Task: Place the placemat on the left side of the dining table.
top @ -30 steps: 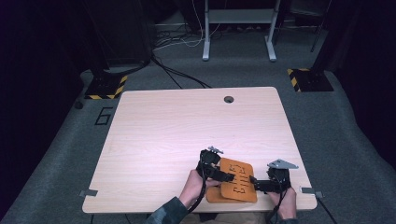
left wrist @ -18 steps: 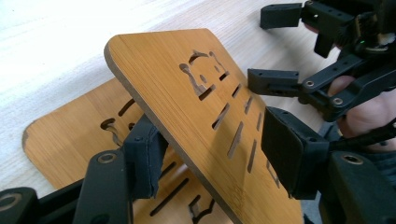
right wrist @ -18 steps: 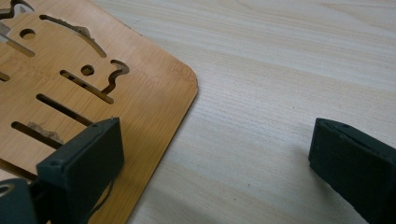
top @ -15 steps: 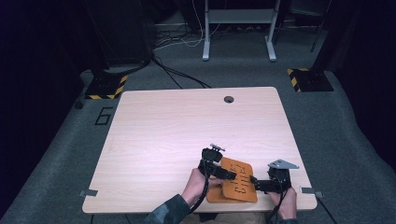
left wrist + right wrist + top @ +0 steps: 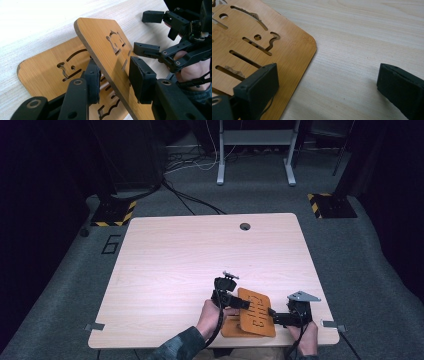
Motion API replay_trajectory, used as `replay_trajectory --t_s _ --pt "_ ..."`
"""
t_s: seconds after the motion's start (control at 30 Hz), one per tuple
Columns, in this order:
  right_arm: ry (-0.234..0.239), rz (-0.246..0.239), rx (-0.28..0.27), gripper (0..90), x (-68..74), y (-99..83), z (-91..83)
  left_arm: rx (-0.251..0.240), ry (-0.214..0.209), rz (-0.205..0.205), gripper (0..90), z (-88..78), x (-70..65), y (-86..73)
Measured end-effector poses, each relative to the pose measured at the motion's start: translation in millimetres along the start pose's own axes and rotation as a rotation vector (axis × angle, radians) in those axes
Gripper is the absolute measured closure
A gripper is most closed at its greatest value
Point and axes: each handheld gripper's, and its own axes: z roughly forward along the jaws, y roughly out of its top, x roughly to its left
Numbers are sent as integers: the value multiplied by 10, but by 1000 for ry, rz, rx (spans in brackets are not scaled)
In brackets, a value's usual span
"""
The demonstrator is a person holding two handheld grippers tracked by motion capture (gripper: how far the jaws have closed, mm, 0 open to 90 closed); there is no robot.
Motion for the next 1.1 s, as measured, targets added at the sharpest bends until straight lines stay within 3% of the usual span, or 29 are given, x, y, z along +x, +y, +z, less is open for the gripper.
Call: replay_trajectory --t_s 0.17,0.3,0.63,0.9,0.93,1.1 --pt "-2 2 0 29 -2 1 -1 4 -7 -9 653 -25 -23 42" --pt "0 -6 2 29 0 2 4 -5 -17 -47 685 -39 -38 72" --pt "-1 6 -11 27 -8 -4 -7 -4 -21 -40 754 -54 -149 158" --pt "6 23 -37 21 -43 -13 -32 7 -72 -75 822 -33 -170 228" --pt "14 40 -52 18 -59 -19 -47 -2 -74 -97 827 -26 -187 238" --pt "25 76 -80 12 -94 -29 -74 3 -111 -121 854 -28 -176 311"
